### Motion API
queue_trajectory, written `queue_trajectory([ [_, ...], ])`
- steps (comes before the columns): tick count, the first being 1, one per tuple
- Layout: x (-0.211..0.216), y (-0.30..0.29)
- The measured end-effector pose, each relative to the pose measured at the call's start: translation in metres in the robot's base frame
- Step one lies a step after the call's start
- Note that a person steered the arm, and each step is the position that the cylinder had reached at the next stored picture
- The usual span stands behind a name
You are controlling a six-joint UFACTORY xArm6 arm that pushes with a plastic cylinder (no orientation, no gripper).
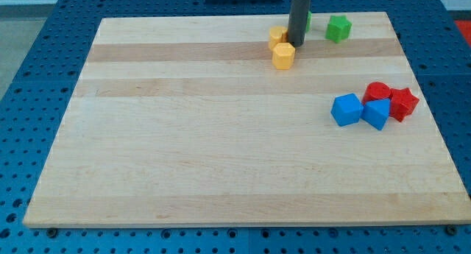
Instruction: Move arm at bottom of the board
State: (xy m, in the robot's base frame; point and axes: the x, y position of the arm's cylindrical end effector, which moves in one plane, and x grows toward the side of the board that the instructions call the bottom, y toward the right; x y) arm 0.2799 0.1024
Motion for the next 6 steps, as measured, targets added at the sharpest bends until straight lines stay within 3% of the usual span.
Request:
queue_trajectory([
  [1, 0.035, 0.035],
  [2, 0.101, 0.036],
  [4, 0.23, -0.023],
  [5, 0.301, -0.015],
  [6, 0.335, 0.058],
])
